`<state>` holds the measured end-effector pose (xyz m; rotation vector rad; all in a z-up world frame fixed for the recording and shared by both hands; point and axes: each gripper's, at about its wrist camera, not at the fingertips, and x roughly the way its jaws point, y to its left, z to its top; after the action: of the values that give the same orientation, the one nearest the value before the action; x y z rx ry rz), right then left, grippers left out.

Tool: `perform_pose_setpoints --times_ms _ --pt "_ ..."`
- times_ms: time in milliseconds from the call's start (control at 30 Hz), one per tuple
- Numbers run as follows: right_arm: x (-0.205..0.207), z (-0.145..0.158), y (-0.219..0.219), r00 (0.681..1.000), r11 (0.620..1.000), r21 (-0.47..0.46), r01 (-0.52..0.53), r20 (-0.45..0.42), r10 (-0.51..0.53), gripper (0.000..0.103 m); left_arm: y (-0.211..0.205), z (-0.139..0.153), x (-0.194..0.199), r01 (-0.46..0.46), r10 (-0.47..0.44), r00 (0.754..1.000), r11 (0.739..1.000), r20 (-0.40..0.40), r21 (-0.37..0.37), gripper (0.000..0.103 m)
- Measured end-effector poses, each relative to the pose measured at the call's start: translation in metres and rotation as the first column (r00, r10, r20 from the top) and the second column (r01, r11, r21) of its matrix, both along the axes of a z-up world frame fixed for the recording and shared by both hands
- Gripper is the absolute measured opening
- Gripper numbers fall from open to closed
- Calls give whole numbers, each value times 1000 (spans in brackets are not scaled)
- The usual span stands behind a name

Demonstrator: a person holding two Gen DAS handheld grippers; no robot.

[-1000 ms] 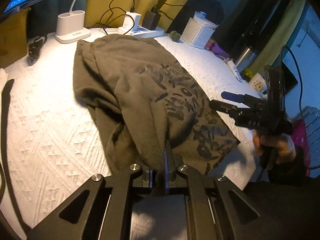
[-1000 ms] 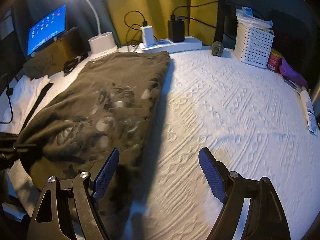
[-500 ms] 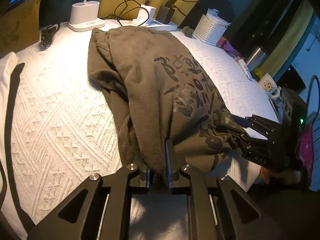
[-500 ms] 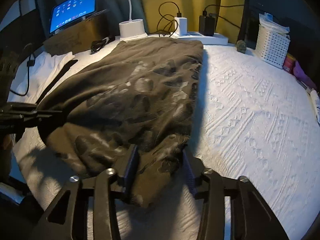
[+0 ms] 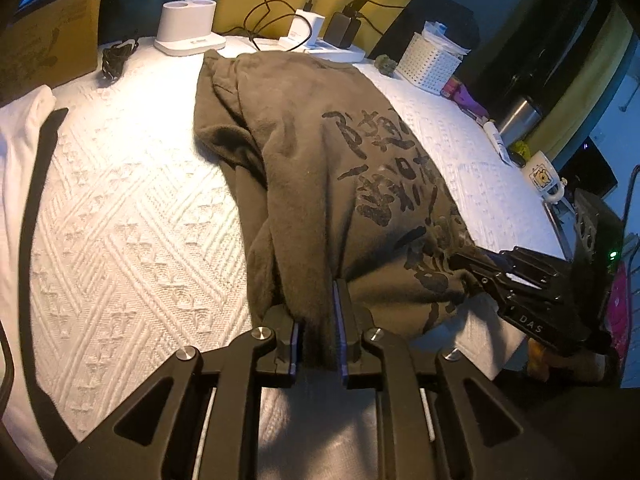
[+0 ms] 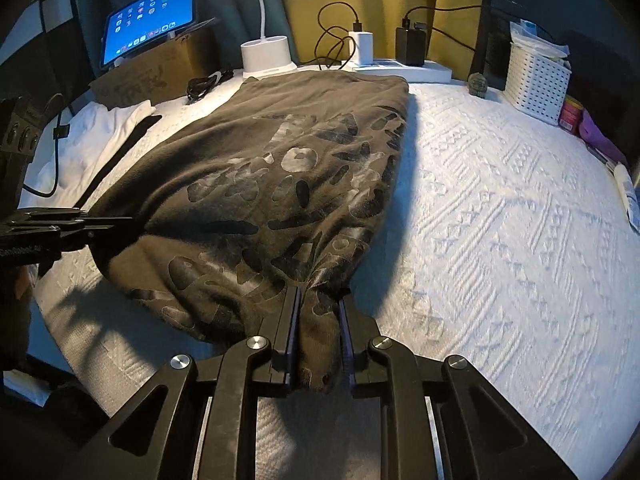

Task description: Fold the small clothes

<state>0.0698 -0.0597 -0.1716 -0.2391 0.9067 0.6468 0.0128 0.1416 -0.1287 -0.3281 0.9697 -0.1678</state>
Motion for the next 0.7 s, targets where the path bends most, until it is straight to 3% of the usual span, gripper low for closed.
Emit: perform_pose_setpoints --times_ms 100,167,267,400,500,567,700 --pt "-2 -1 -4 1000 1000 9 7 3 -7 18 2 9 -5 -13 13 999 1000 35 0 19" --pt "-3 -1 -6 1000 1000 17 16 0 -16 18 5 14 -7 -48 49 996 999 68 -13 34" --pt "-4 -1 -6 1000 1000 13 17 1 -17 19 6 16 -4 -74 74 993 997 88 -2 37" --pt "-4 0 -7 1000 1000 6 18 -6 -18 19 8 -2 5 -96 96 995 995 23 27 37" --pt "-3 3 -9 999 999 -12 45 -8 -45 33 15 -16 3 -111 111 994 993 -1 32 43" --pt "-2 6 -12 997 996 -36 80 9 -80 54 13 -15 -1 -107 106 994 993 12 43 43" --pt "3 10 -21 995 994 -33 100 4 -100 59 10 -10 -1 -117 118 993 992 -8 55 43"
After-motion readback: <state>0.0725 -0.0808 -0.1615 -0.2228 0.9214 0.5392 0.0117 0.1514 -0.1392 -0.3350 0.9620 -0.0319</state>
